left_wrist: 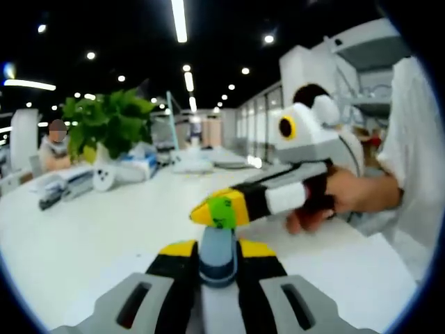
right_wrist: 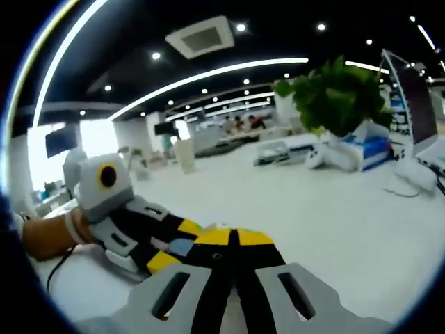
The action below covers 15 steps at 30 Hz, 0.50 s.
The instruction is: Pick up the paper insert the paper into the punch align the paper edges press the punch to punch holes
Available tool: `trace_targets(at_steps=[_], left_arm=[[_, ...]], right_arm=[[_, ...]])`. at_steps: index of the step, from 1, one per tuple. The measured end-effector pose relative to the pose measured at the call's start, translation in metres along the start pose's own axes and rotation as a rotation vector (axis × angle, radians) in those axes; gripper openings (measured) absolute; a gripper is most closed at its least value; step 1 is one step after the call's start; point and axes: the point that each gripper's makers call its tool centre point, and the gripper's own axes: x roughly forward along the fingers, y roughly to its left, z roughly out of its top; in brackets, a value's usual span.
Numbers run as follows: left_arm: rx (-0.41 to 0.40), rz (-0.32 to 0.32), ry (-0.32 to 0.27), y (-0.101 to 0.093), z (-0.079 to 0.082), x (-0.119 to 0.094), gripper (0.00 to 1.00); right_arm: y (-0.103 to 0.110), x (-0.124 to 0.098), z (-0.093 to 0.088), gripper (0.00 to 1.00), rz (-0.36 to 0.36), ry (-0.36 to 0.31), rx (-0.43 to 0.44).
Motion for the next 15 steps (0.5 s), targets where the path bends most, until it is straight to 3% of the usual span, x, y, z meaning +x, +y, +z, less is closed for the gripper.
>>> trace_targets(at_steps=[4,8,10,12,15], left_arm=[[-0.001,0.001,0.0,0.0,0.0,0.0,0.24],[-0.002,0.002,0.0,0.0,0.0,0.0,0.24],[-0.003,0.004,-0.001,0.0,0.0,0.0,0.24],[0.005,0.004,-0.003,0.0,0.0,0.0,0.24],[0.013,0.005,-0.005,-0.001,0.0,0.001,0.24]], right_arm=[[0.01,-0.004,0.019,0.03,0.039,-0.059,0.018],[0.019,-0.001,0.027,0.04,0.053,-0.037,-0.009],[0.026,-0.002,0.034,0.04,0.096,-0.049,-0.001],[0.023,-0.003,0.031,0.04,0.083,-0.007,-0.075],[0.024,-0.007,0.042,0.04,0.106,-0.037,-0.102]])
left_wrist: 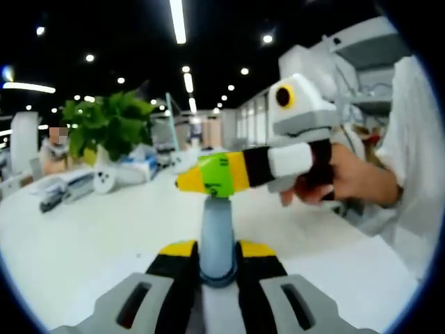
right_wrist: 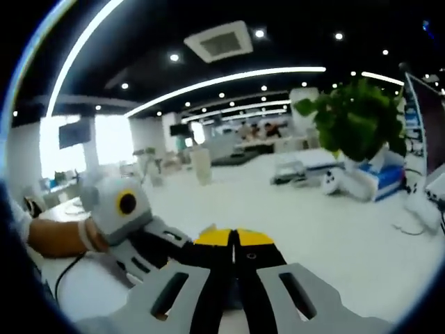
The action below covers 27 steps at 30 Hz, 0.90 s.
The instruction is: Pick up the paper insert the paper into the punch align the paper edges press the punch to punch holes
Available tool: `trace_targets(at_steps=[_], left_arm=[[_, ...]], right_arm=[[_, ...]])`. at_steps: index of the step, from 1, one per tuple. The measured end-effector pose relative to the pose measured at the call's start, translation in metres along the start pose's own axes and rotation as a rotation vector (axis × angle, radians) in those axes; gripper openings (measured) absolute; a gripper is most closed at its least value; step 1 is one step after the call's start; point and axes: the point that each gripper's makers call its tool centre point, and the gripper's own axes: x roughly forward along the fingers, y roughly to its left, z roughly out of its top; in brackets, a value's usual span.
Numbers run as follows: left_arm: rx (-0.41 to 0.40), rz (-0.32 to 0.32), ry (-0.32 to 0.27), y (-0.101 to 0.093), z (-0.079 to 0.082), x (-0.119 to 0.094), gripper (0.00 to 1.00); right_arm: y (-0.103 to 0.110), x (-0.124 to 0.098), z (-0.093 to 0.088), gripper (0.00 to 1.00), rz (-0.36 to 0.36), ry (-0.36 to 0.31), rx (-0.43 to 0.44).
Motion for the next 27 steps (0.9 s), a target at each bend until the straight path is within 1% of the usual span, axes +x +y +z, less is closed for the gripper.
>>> trace_targets(at_steps=[2,5,6,7,8,10,14,17,20,22,23,25,27], left_arm=[[-0.002,0.0,0.0,0.0,0.0,0.0,0.24],[-0.018,0.003,-0.002,0.0,0.0,0.0,0.24],[-0.023,0.004,-0.005,0.0,0.001,0.0,0.24],[-0.024,0.004,-0.009,0.0,0.002,-0.001,0.24],[-0.026,0.003,-0.012,0.0,0.002,-0.001,0.24],[-0.029,0.003,-0.017,0.001,0.003,-0.002,0.28],[-0.033,0.006,-0.02,0.002,0.004,-0.002,0.36],[-0.041,0.008,-0.03,0.002,0.006,-0.003,0.37],[-0.048,0.01,-0.036,0.003,0.007,-0.004,0.37],[-0.055,0.009,-0.045,0.004,0.009,-0.004,0.38],[-0.06,0.008,-0.052,0.004,0.01,-0.005,0.39],[-0.065,0.008,-0.063,0.004,0.012,-0.006,0.42],[-0.07,0.012,-0.067,0.005,0.013,-0.006,0.45]], right_arm=[[-0.003,-0.001,0.002,0.04,0.003,0.003,-0.025],[-0.007,-0.004,0.005,0.05,0.009,-0.004,-0.162],[-0.008,-0.006,0.005,0.05,0.003,-0.006,-0.181],[-0.009,-0.006,0.006,0.06,-0.001,-0.01,-0.215],[-0.009,-0.007,0.006,0.07,0.003,-0.013,-0.231],[-0.009,-0.008,0.005,0.12,0.011,-0.013,-0.261],[-0.014,-0.007,0.001,0.24,0.011,0.008,-0.273],[-0.016,-0.009,0.001,0.26,0.023,0.005,-0.258],[-0.015,-0.01,0.002,0.27,0.03,-0.007,-0.269],[-0.018,-0.011,0.001,0.33,0.025,0.007,-0.27],[-0.019,-0.01,-0.001,0.34,0.021,0.013,-0.267],[-0.022,-0.013,-0.002,0.32,0.023,0.018,-0.266],[-0.022,-0.016,-0.003,0.33,0.037,0.019,-0.243]])
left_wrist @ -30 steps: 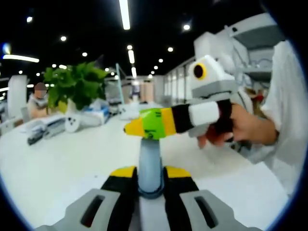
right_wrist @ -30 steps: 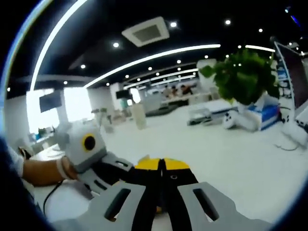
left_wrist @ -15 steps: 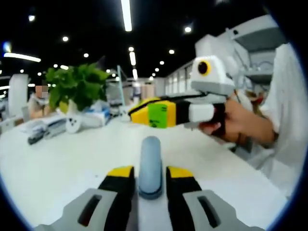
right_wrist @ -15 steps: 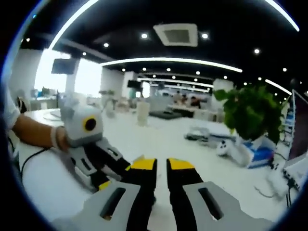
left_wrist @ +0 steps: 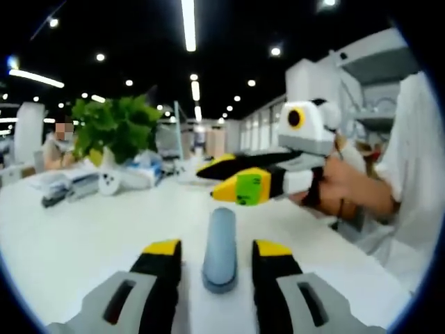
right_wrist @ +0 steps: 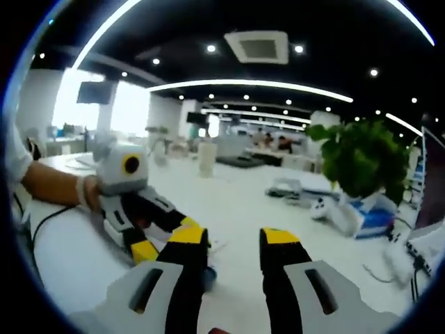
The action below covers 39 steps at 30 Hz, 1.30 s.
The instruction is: Pick up the paper insert the paper into the punch align the paper edges press the punch to punch holes
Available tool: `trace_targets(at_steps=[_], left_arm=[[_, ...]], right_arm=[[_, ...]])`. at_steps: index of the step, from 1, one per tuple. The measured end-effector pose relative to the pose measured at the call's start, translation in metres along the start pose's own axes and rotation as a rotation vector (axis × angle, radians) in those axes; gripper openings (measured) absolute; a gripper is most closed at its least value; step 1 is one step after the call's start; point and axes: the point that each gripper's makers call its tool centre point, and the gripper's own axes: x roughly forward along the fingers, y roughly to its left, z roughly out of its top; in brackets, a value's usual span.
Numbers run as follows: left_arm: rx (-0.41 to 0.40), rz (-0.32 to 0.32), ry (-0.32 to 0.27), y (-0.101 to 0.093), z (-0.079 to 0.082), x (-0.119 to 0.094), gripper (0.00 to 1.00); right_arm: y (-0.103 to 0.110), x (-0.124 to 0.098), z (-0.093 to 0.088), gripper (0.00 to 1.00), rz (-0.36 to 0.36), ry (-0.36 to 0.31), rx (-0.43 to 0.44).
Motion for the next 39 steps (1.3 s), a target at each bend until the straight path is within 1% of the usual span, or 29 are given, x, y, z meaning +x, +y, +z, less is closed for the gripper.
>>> trace_targets(at_steps=[2,6,8,9,14,20,22,26,28,30,32,33,34,37,38,39], left_arm=[[0.001,0.002,-0.001,0.0,0.0,0.0,0.48],[0.003,0.003,-0.013,0.0,0.003,-0.001,0.5],[-0.009,0.011,-0.025,0.002,0.006,-0.002,0.51],[-0.029,0.021,-0.052,0.005,0.011,-0.003,0.51],[-0.044,0.032,-0.077,0.01,0.017,-0.005,0.52],[-0.038,0.034,-0.103,0.011,0.029,-0.008,0.54],[-0.034,0.041,-0.103,0.012,0.03,-0.009,0.54],[-0.039,0.045,-0.113,0.011,0.038,-0.016,0.55],[-0.037,0.046,-0.124,0.006,0.043,-0.022,0.55],[-0.042,0.055,-0.128,-0.001,0.043,-0.032,0.55],[-0.044,0.049,-0.112,-0.015,0.035,-0.04,0.55],[-0.035,0.043,-0.081,-0.026,0.026,-0.044,0.55],[-0.033,0.046,-0.068,-0.033,0.021,-0.047,0.55],[-0.036,0.051,-0.049,-0.052,0.014,-0.055,0.55],[-0.038,0.053,-0.046,-0.055,0.011,-0.059,0.55],[-0.041,0.056,-0.044,-0.054,0.009,-0.064,0.55]], right_arm=[[0.001,-0.002,-0.002,0.33,0.005,0.0,0.013],[0.002,-0.006,-0.007,0.33,0.009,0.013,0.016],[0.001,-0.008,-0.009,0.34,0.01,0.018,0.011],[0.001,-0.011,-0.01,0.34,0.01,0.023,0.009],[0.0,-0.016,-0.011,0.35,0.032,0.032,0.013],[-0.001,-0.023,-0.013,0.37,0.041,0.043,0.009],[-0.002,-0.026,-0.014,0.37,0.039,0.043,0.011],[-0.001,-0.03,-0.016,0.37,0.066,0.043,0.013],[0.003,-0.031,-0.016,0.38,0.104,0.043,0.009],[0.008,-0.033,-0.017,0.38,0.147,0.042,0.016],[0.011,-0.036,-0.019,0.38,0.183,0.04,0.026],[0.012,-0.036,-0.021,0.38,0.19,0.038,0.029],[0.014,-0.037,-0.023,0.38,0.206,0.037,0.035],[0.02,-0.037,-0.026,0.38,0.24,0.029,0.03],[0.022,-0.037,-0.026,0.38,0.249,0.025,0.024],[0.025,-0.037,-0.027,0.38,0.264,0.024,0.02]])
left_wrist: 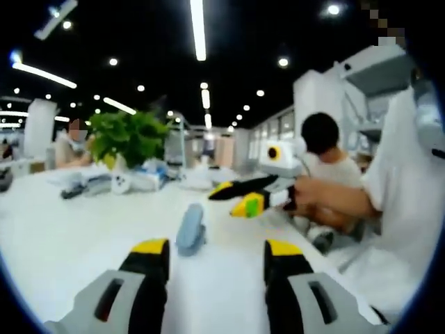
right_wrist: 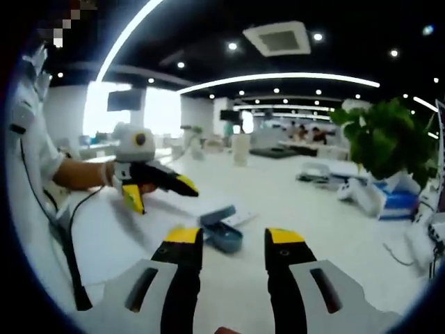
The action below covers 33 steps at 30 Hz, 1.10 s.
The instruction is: Pick up the paper insert the paper into the punch align the paper edges press the punch to punch holes
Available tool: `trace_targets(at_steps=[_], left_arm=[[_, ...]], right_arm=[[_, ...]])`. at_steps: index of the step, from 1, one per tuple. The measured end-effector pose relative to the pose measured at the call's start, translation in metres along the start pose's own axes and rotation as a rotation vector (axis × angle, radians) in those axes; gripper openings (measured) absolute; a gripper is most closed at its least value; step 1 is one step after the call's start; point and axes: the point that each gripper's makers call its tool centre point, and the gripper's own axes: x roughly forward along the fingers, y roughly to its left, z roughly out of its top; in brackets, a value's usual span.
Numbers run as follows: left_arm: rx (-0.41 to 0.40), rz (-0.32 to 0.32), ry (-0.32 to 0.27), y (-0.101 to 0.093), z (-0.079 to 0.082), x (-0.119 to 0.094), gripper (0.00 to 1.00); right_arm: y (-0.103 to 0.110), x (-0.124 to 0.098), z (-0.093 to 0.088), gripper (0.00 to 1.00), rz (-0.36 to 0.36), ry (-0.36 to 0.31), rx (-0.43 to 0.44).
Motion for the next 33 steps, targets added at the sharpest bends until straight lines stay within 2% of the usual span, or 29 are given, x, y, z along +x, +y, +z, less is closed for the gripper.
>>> trace_targets(at_steps=[6,10,14,15,23,26,29,33], left_arm=[[-0.008,0.039,0.009,0.009,-0.01,-0.025,0.54],[-0.008,0.054,0.013,0.012,-0.014,-0.04,0.54],[0.031,0.075,0.065,0.014,-0.028,-0.053,0.54],[0.036,0.073,0.071,0.013,-0.031,-0.055,0.54],[0.059,0.073,0.097,0.017,-0.038,-0.054,0.51],[0.068,0.07,0.118,0.016,-0.043,-0.053,0.51],[0.104,0.063,0.17,0.013,-0.054,-0.051,0.51],[0.086,0.061,0.166,0.01,-0.055,-0.049,0.5]], right_arm=[[0.012,0.003,-0.001,0.36,0.062,-0.004,-0.012],[0.016,0.003,-0.005,0.38,0.077,0.018,-0.034],[0.017,0.002,-0.006,0.39,0.1,0.013,-0.043],[0.02,0.003,-0.005,0.39,0.135,0.002,-0.041],[0.002,0.013,-0.018,0.41,0.197,0.012,-0.038],[-0.001,0.016,-0.015,0.41,0.222,0.003,-0.048],[-0.003,0.021,-0.009,0.39,0.256,-0.021,-0.043],[-0.002,0.026,-0.014,0.38,0.297,0.002,-0.042]])
